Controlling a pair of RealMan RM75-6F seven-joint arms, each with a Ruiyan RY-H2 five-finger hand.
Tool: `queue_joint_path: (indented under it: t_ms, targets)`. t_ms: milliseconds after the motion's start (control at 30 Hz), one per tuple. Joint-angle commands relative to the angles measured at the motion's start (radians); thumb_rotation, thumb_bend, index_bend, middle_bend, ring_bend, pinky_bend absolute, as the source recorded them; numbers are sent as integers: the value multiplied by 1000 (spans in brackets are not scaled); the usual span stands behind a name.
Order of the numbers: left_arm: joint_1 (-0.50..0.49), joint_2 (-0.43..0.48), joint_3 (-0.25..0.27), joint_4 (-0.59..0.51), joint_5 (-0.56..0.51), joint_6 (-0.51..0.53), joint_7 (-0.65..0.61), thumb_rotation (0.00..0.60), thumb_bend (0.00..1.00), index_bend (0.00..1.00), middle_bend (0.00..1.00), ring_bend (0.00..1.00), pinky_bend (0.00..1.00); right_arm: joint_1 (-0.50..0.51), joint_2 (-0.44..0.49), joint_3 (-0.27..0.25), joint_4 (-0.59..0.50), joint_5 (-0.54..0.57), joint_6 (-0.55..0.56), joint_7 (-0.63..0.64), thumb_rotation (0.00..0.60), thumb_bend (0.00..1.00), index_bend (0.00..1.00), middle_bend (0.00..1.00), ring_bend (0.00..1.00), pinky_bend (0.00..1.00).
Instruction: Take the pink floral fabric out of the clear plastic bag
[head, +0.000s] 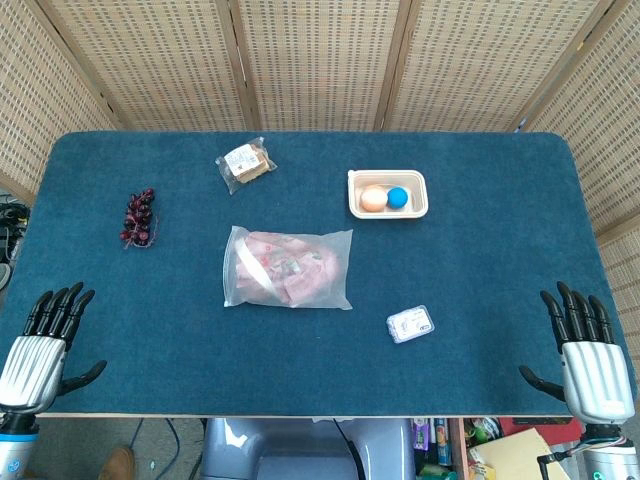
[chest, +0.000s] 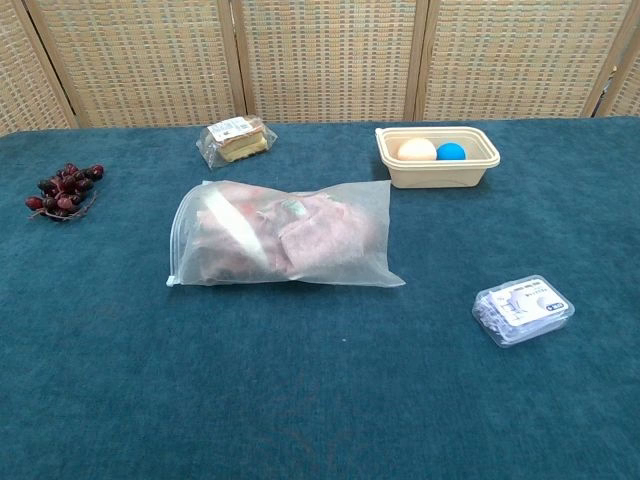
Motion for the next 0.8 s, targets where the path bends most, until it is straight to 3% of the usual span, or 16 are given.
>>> queue_joint_path:
  t_ms: [33, 233, 367, 633, 800]
  targets:
    - [0, -1, 0, 0, 1, 1, 1, 600, 198, 0, 0, 0, 0, 0, 1, 1, -1, 2, 0, 2, 600, 0, 0, 0, 0, 0]
    - [2, -2, 0, -1, 1, 5, 5, 600, 200, 0, 0, 0, 0, 5, 5, 0, -1, 5, -11, 18, 600, 0, 0, 0, 0, 0]
    - [-1, -5, -6, 2, -11, 0, 6, 600, 199, 0, 0, 0, 0, 60, 4, 20, 24, 1, -80, 59, 600, 0, 0, 0, 0, 0]
    - [-10, -16, -23, 6, -47, -17, 23, 600, 201, 0, 0, 0, 0, 259, 28, 119, 1, 29, -303, 101, 600, 0, 0, 0, 0, 0]
    - [-18, -26, -34, 16, -68, -27, 30, 600, 201, 0, 0, 0, 0, 416, -4, 193, -12, 127, -485, 118, 600, 0, 0, 0, 0, 0]
